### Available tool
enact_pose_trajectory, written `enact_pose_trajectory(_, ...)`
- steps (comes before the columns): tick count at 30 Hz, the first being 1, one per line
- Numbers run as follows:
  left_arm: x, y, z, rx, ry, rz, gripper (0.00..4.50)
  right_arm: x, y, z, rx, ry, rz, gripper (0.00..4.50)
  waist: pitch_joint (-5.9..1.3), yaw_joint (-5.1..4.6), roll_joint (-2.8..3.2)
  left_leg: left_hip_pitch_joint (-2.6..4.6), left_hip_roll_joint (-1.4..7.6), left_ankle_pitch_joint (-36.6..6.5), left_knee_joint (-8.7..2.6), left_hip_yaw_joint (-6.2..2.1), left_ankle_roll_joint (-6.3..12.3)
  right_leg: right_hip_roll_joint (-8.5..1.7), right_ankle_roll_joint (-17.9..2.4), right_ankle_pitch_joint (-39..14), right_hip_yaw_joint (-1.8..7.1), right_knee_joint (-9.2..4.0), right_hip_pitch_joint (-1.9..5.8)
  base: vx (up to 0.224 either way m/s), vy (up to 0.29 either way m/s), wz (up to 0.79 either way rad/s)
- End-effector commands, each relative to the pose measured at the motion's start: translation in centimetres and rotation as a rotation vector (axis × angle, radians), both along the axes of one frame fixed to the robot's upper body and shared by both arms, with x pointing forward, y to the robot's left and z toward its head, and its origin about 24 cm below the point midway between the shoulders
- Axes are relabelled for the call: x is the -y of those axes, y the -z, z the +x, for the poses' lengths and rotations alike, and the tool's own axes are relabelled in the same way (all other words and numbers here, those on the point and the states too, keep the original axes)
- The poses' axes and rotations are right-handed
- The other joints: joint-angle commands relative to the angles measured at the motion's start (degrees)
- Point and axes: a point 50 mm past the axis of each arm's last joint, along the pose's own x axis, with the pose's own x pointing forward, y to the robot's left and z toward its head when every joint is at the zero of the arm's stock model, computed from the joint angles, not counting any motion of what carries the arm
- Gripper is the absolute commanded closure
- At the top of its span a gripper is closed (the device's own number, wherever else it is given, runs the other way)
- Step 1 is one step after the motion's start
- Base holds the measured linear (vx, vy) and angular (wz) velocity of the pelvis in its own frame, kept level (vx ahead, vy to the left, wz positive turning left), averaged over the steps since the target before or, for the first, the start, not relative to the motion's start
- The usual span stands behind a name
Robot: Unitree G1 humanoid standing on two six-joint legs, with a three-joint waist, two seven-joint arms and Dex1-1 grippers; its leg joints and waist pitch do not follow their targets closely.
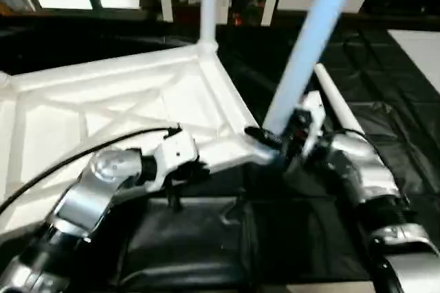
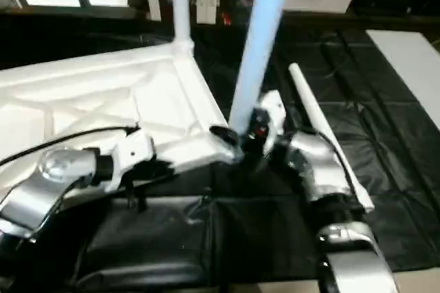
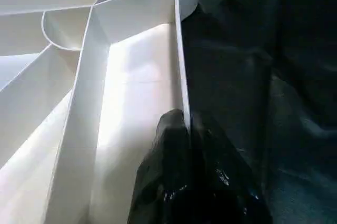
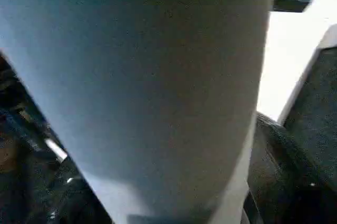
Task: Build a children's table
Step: Rotate leg to tighten
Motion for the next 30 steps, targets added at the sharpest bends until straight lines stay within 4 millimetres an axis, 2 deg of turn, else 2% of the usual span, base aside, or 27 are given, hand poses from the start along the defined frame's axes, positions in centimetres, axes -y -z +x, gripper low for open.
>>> enact_pose_trajectory(1,0.3,1.5,-1.0,-0.075,0.051,0.013,4.5,1.4,-0.6,0.2,0.011,0.052,0.017,1.73,-3.3,-0.05,0.28,1.63,4.85,-5.71,-4.32,-1.68,7.49,-4.14,-18.07,-2.1,3.07,-3.47,2.51,0.0,0.0,0.0)
enact_pose_trajectory(3,0.3,1.5,-0.7,-0.064,0.031,0.013,4.5,1.5,-0.4,0.3,0.0,0.076,0.013,1.78,-3.23,-0.02,0.33,1.7,4.85,-7.05,-4.42,-1.71,6.36,-4.09,-17.54,-4.7,3.09,-3.67,2.41,0.0,0.0,0.0)
enact_pose_trajectory(4,0.2,1.5,-0.6,-0.061,0.024,0.012,4.5,1.4,-0.3,0.3,-0.006,0.073,0.019,2.06,-3.2,-0.01,0.33,1.7,4.83,-7.48,-4.48,-1.72,5.71,-4.08,-17.31,-5.44,3.1,-3.72,2.42,0.0,0.0,0.0)
enact_pose_trajectory(5,0.2,1.4,-0.4,-0.056,0.016,0.01,4.5,1.2,-0.2,0.1,-0.011,0.064,0.025,2.14,-3.21,-0.03,0.33,1.8,4.81,-7.83,-4.49,-1.72,5.31,-4.01,-17.11,-5.8,3.11,-3.75,2.37,0.0,0.0,0.0)
enact_pose_trajectory(9,0.1,1.4,-0.4,-0.058,0.017,0.009,4.5,1.0,0.0,0.0,-0.015,0.07,0.018,2.25,-3.26,0.06,0.36,1.74,4.77,-7.06,-4.44,-1.71,5.17,-4.05,-16.79,-5.11,3.17,-3.67,2.42,0.0,0.0,0.0)
enact_pose_trajectory(12,0.5,1.4,0.0,-0.053,-0.017,0.005,4.5,0.5,1.0,0.3,-0.046,0.179,0.0,2.31,-3.19,-0.01,0.44,1.77,4.72,-7.3,-4.51,-1.67,4.87,-3.98,-16.7,-5.39,3.16,-3.71,2.3,0.0,0.0,0.0)
enact_pose_trajectory(14,0.7,1.4,0.4,-0.048,-0.051,0.009,4.5,0.2,1.6,0.4,-0.064,0.228,-0.022,2.33,-3.09,-0.07,0.43,1.88,4.7,-8.39,-4.61,-1.61,3.87,-4.01,-16.3,-7.4,3.24,-3.99,2.13,0.0,0.0,0.0)
enact_pose_trajectory(15,0.8,1.5,0.6,-0.045,-0.073,0.015,4.5,0.1,1.9,0.5,-0.072,0.261,-0.041,2.35,-3.16,-0.06,0.41,1.8,4.65,-9.14,-4.59,-1.69,3.23,-4.11,-16.05,-8.6,3.25,-4.08,2.3,0.0,0.0,0.0)
enact_pose_trajectory(16,0.9,1.5,0.8,-0.043,-0.086,0.019,4.5,0.1,2.1,0.6,-0.077,0.282,-0.053,2.36,-3.03,-0.07,0.68,1.84,4.69,-9.99,-4.69,-1.75,2.75,-4.09,-15.81,-9.47,3.25,-4.16,2.17,0.0,0.0,0.0)
enact_pose_trajectory(18,2.0,1.9,2.0,-0.067,-0.244,0.032,4.5,-0.2,3.8,1.3,-0.154,0.516,-0.105,2.4,-2.99,-0.35,0.6,2.05,4.72,-11.25,-4.81,-1.69,1.49,-4.02,-15.58,-11.12,3.31,-4.37,1.97,0.0,0.0,0.0)
enact_pose_trajectory(19,2.6,1.9,2.5,-0.079,-0.302,0.025,4.5,-0.5,4.4,1.6,-0.206,0.615,-0.096,2.41,-2.88,-0.43,0.69,2.31,4.57,-12.3,-4.85,-1.65,0.11,-3.91,-15.39,-12.91,3.29,-4.58,1.55,0.0,0.0,0.0)
enact_pose_trajectory(20,3.2,1.9,2.9,-0.094,-0.348,0.02,4.5,-0.7,4.9,1.8,-0.246,0.714,-0.08,2.42,-3.05,-0.45,0.64,2.31,4.58,-12.51,-4.75,-1.75,-0.99,-4.14,-15.24,-13.61,3.39,-4.67,1.75,0.0,0.0,0.0)
enact_pose_trajectory(23,5.4,1.4,3.6,-0.111,-0.39,-0.029,4.5,-2.0,5.9,1.9,-0.345,0.89,-0.028,2.43,-3.07,-0.53,0.59,2.35,4.39,-13.17,-4.74,-1.64,-1.32,-3.9,-14.3,-13.07,3.36,-4.84,1.57,0.0,0.0,0.0)
enact_pose_trajectory(26,7.7,0.8,3.9,-0.119,-0.382,-0.071,4.5,-4.2,6.6,1.6,-0.41,0.953,0.023,2.43,-3.33,-0.62,0.57,2.22,4.27,-15.55,-4.89,-1.88,-1.71,-3.79,-12.49,-13.18,3.12,-4.96,1.69,0.0,0.0,0.0)
enact_pose_trajectory(28,8.0,0.8,3.9,-0.116,-0.373,-0.075,4.5,-4.7,6.6,1.6,-0.405,0.943,0.024,2.43,-3.38,-0.61,0.55,2.04,4.24,-15.41,-4.98,-1.93,-1.3,-3.71,-11.99,-11.64,3.03,-4.88,1.8,0.0,0.0,0.0)
enact_pose_trajectory(29,8.5,0.6,3.9,-0.092,-0.343,-0.068,4.5,-6.2,5.9,1.8,-0.38,0.878,0.052,2.43,-3.54,-0.7,0.54,2.05,4.33,-15.74,-5.09,-2.0,-1.11,-3.62,-12.03,-10.8,2.92,-4.74,1.82,0.0,0.0,0.0)
enact_pose_trajectory(30,8.5,0.6,3.9,-0.092,-0.343,-0.068,4.5,-6.2,5.9,1.8,-0.38,0.878,0.052,2.43,-3.47,-0.77,0.5,1.98,4.39,-16.09,-5.12,-2.03,-1.1,-3.68,-12.03,-10.83,2.93,-4.77,1.8,0.0,0.0,0.0)
